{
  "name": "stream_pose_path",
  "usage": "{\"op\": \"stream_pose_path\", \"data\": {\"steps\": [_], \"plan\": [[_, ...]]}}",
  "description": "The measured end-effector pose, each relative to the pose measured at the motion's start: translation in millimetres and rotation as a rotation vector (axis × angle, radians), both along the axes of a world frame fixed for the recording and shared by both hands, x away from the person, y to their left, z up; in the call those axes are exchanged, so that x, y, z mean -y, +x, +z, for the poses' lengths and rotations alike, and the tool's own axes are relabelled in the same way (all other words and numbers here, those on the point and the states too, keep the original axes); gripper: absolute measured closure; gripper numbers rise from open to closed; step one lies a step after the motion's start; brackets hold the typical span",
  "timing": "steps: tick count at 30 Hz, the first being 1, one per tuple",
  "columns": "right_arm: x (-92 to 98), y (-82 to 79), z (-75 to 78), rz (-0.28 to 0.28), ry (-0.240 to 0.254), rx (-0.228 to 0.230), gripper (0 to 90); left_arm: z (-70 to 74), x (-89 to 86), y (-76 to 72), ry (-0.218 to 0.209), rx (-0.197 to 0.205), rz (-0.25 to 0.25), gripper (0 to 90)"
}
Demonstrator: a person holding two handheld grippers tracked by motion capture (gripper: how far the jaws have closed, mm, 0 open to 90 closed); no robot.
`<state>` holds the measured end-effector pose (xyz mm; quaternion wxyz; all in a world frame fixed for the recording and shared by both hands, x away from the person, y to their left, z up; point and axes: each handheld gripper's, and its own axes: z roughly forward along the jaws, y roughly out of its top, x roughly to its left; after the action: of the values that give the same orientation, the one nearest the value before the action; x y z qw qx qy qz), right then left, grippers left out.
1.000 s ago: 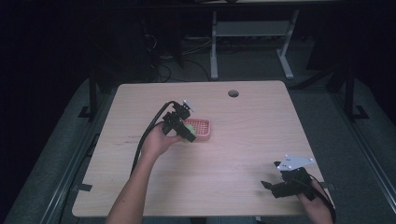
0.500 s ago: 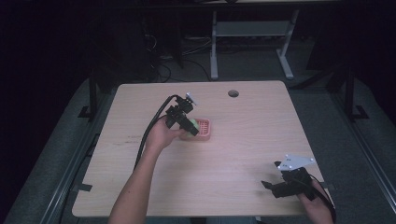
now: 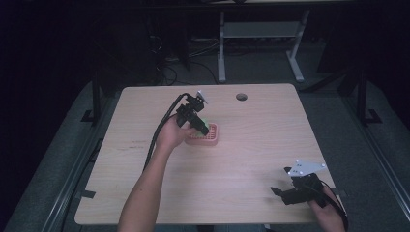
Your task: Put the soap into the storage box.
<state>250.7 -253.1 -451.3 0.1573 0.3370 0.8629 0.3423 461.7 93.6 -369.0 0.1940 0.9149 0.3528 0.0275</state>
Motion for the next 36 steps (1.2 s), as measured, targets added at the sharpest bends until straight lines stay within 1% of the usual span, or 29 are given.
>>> {"op": "stream_pose_path", "data": {"steps": [8,10,13,14,17,22,24,26,29,30,34,36], "plan": [[0.7,0.2,0.1,0.0,0.003,0.001,14.0,-4.6,5.2,8.6,0.008,-0.006,0.013,26.5],[0.7,0.2,0.1,0.0,0.003,0.001,14.0,-7.5,6.0,11.0,0.0,-0.014,0.022,26.5],[1.0,0.5,-0.1,0.001,0.003,0.001,14.0,-11.6,7.1,14.8,0.014,-0.017,0.028,26.5],[1.1,0.3,0.0,0.0,0.004,0.001,14.0,-12.7,7.0,15.9,0.012,-0.017,0.03,26.5],[1.5,0.5,0.0,-0.002,0.006,-0.003,14.0,-17.0,7.1,19.2,0.005,-0.02,0.054,26.5],[1.6,0.7,-0.1,0.001,0.005,-0.001,14.0,-25.3,7.7,25.4,0.02,-0.04,0.069,26.5],[1.7,0.7,-0.1,0.0,0.006,0.0,14.0,-28.5,8.4,27.1,0.025,-0.042,0.074,26.5],[1.9,0.7,-0.2,-0.002,0.008,-0.002,14.0,-32.4,9.5,28.7,0.019,-0.044,0.081,26.5],[2.1,0.8,-0.4,-0.001,0.01,-0.002,14.0,-37.1,11.5,30.6,0.033,-0.05,0.086,26.5],[2.3,0.8,-0.4,-0.001,0.009,-0.001,14.0,-38.2,11.7,31.2,0.037,-0.052,0.086,26.5],[3.1,1.3,-0.3,0.001,0.008,0.004,14.0,-41.6,12.9,32.3,0.027,-0.054,0.1,26.4],[3.1,1.4,-0.4,0.003,0.007,0.006,14.0,-42.6,13.3,33.1,0.036,-0.057,0.094,26.4]]}}
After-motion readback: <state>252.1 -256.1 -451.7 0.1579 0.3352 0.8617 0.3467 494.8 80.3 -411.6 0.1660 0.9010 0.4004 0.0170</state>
